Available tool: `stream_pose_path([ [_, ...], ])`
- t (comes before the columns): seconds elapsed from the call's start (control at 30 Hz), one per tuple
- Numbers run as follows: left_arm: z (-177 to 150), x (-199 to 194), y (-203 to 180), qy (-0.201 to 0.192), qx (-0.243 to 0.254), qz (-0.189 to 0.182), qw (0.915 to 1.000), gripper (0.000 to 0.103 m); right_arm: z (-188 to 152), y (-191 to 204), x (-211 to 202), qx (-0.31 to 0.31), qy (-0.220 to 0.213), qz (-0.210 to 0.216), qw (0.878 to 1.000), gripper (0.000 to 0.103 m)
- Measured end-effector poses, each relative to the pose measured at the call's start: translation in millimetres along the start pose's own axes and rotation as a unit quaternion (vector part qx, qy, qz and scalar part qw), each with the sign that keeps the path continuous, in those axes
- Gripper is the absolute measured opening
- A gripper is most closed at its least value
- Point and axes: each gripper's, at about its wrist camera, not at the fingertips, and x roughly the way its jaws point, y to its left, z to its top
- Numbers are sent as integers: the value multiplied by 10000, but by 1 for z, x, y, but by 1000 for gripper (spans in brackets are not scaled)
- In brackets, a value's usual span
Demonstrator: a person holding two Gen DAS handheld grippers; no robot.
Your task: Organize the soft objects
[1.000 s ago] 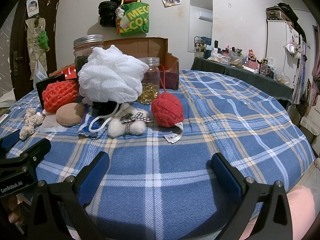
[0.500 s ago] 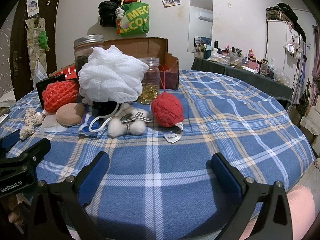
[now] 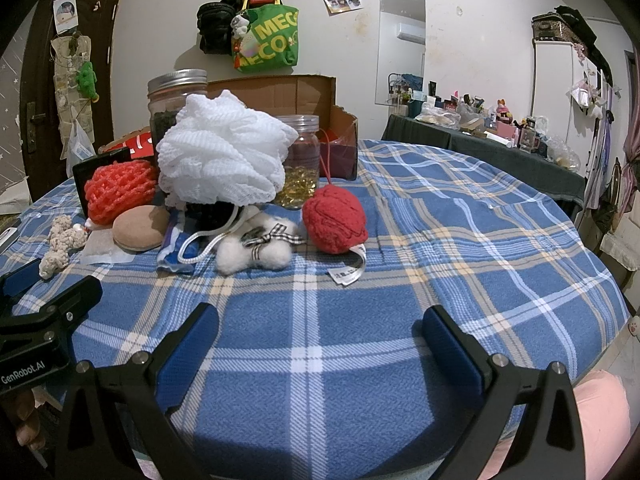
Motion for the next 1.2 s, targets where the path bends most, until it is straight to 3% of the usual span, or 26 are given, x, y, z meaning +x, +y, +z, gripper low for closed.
stream_pose_path([
  [0.8,0,0,0,3,1,-5,10000,103,-2,0,1,2,-9,8,10000,103],
  [1.2,11,4,12,178,16,-208,9996,103,6,-9,1,54,17,262,9996,103],
])
